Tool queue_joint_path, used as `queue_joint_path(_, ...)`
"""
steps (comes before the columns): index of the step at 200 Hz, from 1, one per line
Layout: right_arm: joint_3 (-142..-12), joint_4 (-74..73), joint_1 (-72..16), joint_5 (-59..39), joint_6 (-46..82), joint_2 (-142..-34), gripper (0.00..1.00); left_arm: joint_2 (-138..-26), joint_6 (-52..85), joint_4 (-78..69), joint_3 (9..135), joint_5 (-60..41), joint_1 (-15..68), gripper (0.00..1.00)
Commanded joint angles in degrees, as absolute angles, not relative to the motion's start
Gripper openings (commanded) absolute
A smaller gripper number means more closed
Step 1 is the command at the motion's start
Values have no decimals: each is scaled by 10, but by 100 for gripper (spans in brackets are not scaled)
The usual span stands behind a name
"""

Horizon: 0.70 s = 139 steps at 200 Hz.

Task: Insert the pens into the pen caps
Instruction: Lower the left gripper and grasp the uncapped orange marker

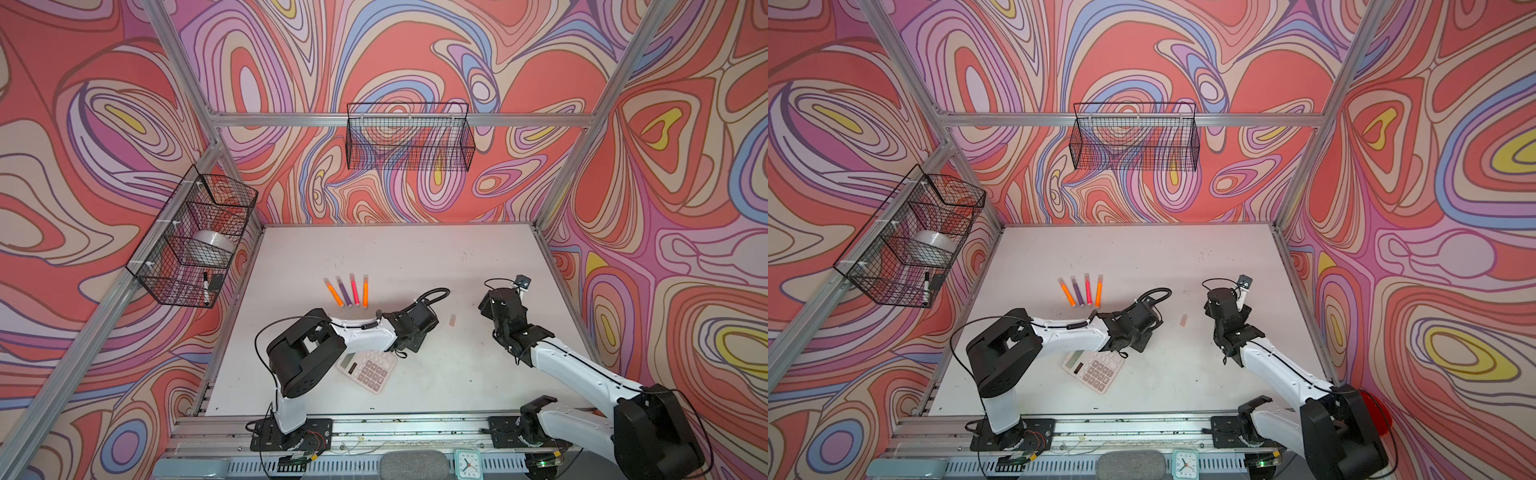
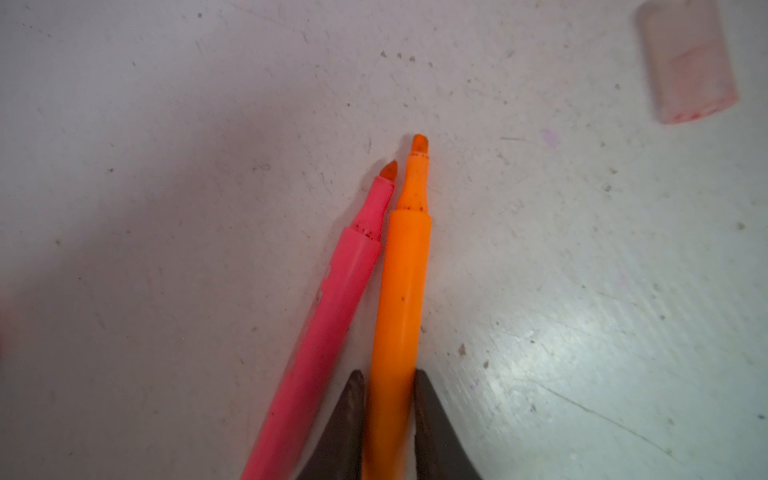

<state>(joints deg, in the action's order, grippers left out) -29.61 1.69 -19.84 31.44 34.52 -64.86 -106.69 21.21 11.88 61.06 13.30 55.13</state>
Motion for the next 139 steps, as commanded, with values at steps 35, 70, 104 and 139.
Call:
queue_joint_path(35, -290, 10, -195, 314, 340, -639, 76, -1062, 210, 137, 578, 116, 552, 14)
queue_joint_path(70, -270, 4, -195, 316, 343, -608, 76, -1023, 206, 136, 575, 108, 552, 11)
queue_joint_path(104, -250, -5, -195, 312, 339, -574, 77, -966, 203, 113, 566, 117, 553, 11)
queue_joint_path(139, -252, 16, -195, 275, 342, -554, 78, -913, 198, 96, 566, 116, 552, 11)
